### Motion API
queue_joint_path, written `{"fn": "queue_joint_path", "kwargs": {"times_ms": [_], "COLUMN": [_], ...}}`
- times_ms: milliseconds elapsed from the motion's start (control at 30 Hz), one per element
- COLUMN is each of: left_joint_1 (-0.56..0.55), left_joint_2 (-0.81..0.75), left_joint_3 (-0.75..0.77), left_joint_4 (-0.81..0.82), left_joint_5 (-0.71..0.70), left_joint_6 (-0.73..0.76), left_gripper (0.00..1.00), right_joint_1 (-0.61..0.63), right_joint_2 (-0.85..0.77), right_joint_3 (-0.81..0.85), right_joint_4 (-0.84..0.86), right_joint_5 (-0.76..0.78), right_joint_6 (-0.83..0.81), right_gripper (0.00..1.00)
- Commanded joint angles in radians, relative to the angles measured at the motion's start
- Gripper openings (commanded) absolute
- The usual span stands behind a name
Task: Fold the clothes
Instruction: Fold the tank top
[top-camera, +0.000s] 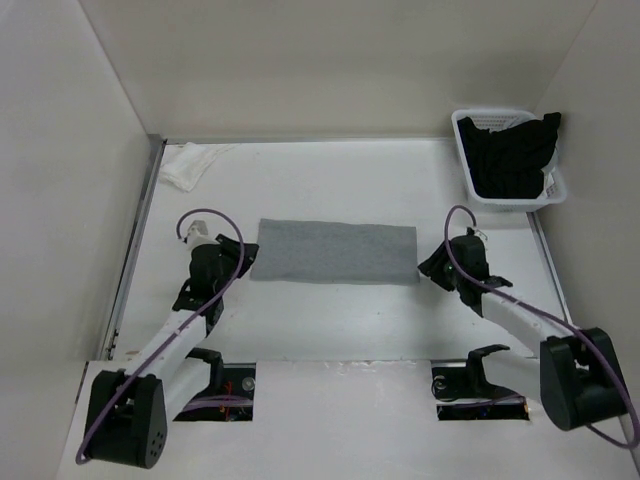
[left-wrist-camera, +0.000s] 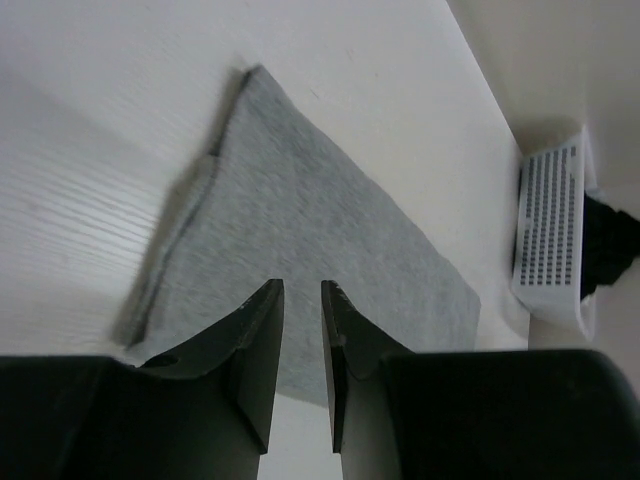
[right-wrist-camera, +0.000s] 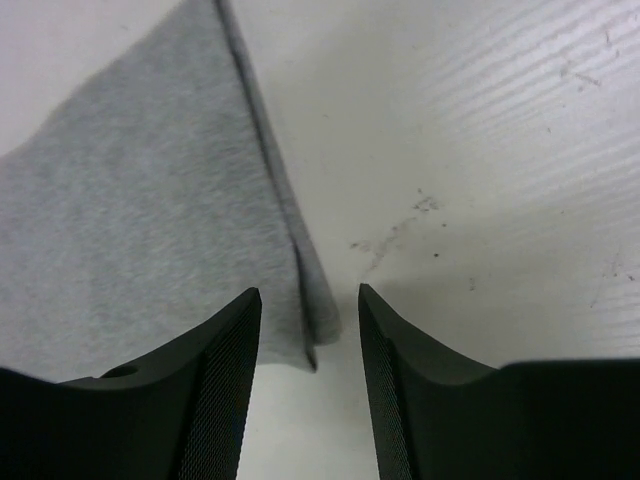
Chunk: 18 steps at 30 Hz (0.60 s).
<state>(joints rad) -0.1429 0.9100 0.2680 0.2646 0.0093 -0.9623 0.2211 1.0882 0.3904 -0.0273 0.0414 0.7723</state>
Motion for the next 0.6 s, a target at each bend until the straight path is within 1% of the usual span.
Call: {"fn": "queue_joint_path", "kwargs": {"times_ms": [0, 67, 100, 167, 267, 367, 433, 467, 500, 567], "left_joint_1": [-0.089, -0.125, -0.134, -0.151, -0.157, -0.145, -0.133, -0.129, -0.125, -0.128], "left_joint_2": [0.059, 0.085, 0.095, 0.118, 0.148, 0.156, 0.144, 0.136, 0.119, 0.101], "left_joint_3": [0.042, 0.043, 0.043, 0.046, 0.048, 0.048, 0.048, 0.046, 0.046, 0.051], "left_joint_4": [0.117, 0.157, 0.169, 0.191, 0.217, 0.239, 0.240, 0.240, 0.239, 0.231], "left_joint_5": [-0.023, -0.026, -0.026, -0.026, -0.012, 0.007, 0.027, 0.035, 0.046, 0.055], "left_joint_6": [-0.009, -0.015, -0.015, -0.015, -0.015, -0.015, -0.015, -0.016, -0.016, -0.016], "left_gripper": [0.20, 0.20, 0.20, 0.20, 0.20, 0.20, 0.20, 0.20, 0.20, 0.20], "right_joint_1": [-0.004, -0.004, -0.004, -0.004, -0.004, -0.004, -0.009, -0.015, -0.022, -0.026], "right_joint_2": [0.105, 0.154, 0.162, 0.183, 0.240, 0.314, 0.322, 0.315, 0.294, 0.237], "right_joint_3": [0.057, 0.074, 0.077, 0.087, 0.116, 0.154, 0.156, 0.151, 0.143, 0.131], "right_joint_4": [0.073, 0.092, 0.107, 0.127, 0.147, 0.148, 0.158, 0.162, 0.171, 0.155], "right_joint_5": [0.002, -0.021, -0.040, -0.081, -0.104, -0.130, -0.138, -0.130, -0.115, -0.057], "right_joint_6": [0.016, 0.021, 0.027, 0.050, 0.070, 0.081, 0.094, 0.099, 0.105, 0.105], "right_gripper": [0.49, 0.42, 0.45, 0.45, 0.41, 0.29, 0.08, 0.02, 0.00, 0.00]}}
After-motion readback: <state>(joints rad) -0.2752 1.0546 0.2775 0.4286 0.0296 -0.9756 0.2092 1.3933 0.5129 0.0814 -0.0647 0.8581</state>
